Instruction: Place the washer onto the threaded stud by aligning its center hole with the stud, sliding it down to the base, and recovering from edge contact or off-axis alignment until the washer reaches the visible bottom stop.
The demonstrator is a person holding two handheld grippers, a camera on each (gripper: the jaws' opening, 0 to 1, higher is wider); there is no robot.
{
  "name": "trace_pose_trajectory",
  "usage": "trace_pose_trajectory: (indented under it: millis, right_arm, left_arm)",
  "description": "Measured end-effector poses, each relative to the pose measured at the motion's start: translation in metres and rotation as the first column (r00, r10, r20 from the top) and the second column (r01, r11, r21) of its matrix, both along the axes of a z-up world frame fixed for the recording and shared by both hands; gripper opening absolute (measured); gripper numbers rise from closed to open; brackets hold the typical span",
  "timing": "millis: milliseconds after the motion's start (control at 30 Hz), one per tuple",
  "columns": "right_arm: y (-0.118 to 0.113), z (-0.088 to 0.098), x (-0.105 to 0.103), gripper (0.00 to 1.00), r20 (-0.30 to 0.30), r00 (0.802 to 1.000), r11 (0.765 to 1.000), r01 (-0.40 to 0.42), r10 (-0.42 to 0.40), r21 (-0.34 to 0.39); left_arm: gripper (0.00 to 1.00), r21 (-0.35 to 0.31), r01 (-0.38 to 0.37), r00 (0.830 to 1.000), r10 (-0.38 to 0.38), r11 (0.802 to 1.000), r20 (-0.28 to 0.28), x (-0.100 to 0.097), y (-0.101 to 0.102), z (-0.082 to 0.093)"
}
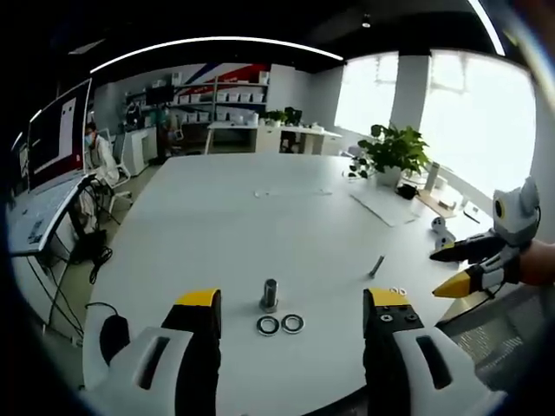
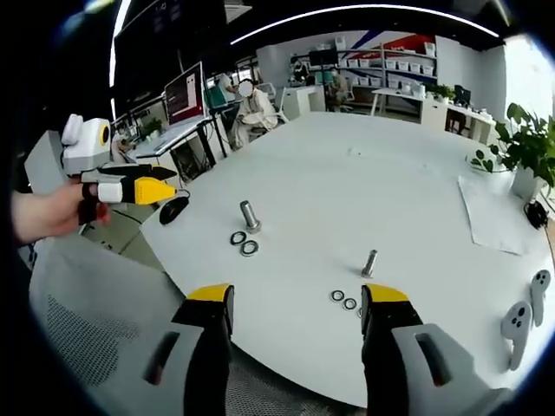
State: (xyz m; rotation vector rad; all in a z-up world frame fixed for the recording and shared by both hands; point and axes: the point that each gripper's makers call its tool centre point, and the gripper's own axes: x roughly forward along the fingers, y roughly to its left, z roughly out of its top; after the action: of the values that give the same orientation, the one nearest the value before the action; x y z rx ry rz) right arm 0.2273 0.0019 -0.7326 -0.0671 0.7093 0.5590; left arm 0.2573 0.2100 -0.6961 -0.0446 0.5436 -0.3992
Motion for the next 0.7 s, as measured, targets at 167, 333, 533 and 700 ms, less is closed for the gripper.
trace_pose_trajectory:
  millis: [167,333,533,700]
  right_arm:
    - [-0.0044,0.0014,0.0026,0.63,0.003,1.0,1.0,0.025,-0.025,0.014]
    - [-0.0053,0.0023,0.0042,0.63,0.003,0.999,0.999,0.039,-0.039,0.023]
    - [0.0004,-0.0004,0.0001,0.63,0.002,1.0,1.0,0.002,-0.002,-0.006]
    - [-0.0002,0.0003,0.0003,0.63,0.003,1.0,1.0,0.004,-0.004,0.0]
  left_arm:
    - [0.67,-0.002,0.003,1.0,-0.003,1.0,-0.006,-0.0015,-0.0014,-0.0004]
    - [0.67,0.004,0.01,1.0,-0.01,1.0,-0.012,-0.0024,-0.0022,-0.0021]
    - [0.66,0.01,0.002,1.0,-0.002,1.0,-0.018,-0.0024,0.0005,-0.0034]
    - [0.66,0.023,-0.001,1.0,0.001,1.0,-0.022,-0.0029,0.0023,-0.0045]
